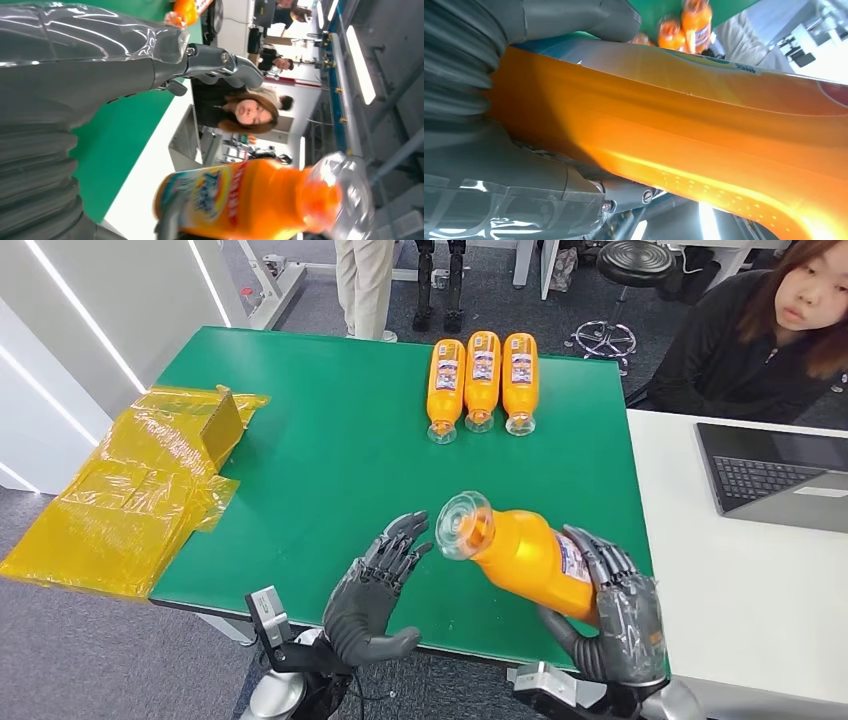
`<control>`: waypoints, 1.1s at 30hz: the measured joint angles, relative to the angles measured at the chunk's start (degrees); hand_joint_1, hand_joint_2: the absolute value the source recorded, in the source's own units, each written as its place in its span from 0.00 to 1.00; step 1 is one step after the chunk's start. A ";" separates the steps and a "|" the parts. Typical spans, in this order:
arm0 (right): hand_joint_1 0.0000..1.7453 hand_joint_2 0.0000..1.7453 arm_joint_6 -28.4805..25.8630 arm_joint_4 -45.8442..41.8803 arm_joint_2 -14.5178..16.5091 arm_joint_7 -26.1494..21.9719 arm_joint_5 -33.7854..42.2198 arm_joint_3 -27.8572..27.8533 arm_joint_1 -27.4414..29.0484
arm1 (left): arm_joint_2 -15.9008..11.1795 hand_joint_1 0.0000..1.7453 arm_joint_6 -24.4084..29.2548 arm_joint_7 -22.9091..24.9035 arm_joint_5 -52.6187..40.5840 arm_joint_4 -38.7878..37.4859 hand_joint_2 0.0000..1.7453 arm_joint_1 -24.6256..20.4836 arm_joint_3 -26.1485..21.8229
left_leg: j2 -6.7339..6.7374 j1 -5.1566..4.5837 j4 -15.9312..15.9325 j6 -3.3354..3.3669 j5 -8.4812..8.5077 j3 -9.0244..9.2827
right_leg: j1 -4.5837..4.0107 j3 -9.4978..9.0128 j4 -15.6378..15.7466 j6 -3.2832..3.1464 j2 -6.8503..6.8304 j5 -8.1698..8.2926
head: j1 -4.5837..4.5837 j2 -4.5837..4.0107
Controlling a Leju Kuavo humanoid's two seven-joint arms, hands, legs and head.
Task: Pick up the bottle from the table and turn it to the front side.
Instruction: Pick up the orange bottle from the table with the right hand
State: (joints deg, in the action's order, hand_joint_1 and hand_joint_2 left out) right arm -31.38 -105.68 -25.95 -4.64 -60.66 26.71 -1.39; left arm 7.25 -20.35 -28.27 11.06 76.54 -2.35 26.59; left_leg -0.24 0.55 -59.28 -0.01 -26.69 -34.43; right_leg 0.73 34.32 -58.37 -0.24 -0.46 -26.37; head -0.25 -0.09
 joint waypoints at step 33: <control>1.00 1.00 6.91 9.29 16.57 -5.32 11.41 12.90 -0.23 | -0.34 0.34 1.14 2.36 7.65 7.64 1.00 -5.35 2.39 | 0.09 0.00 0.02 -0.04 0.03 0.04 | 0.00 0.00 -0.04 -0.02 0.08 0.01 | 0.00 0.00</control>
State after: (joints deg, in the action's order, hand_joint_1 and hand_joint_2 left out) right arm -24.47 -96.39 -9.38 -9.95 -49.25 39.61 -1.62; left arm 6.91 -19.21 -25.91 18.72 84.19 -7.70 28.98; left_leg -0.14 0.55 -59.26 -0.04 -26.66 -34.39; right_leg 0.73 34.32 -58.41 -0.27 -0.38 -26.36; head -0.25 -0.09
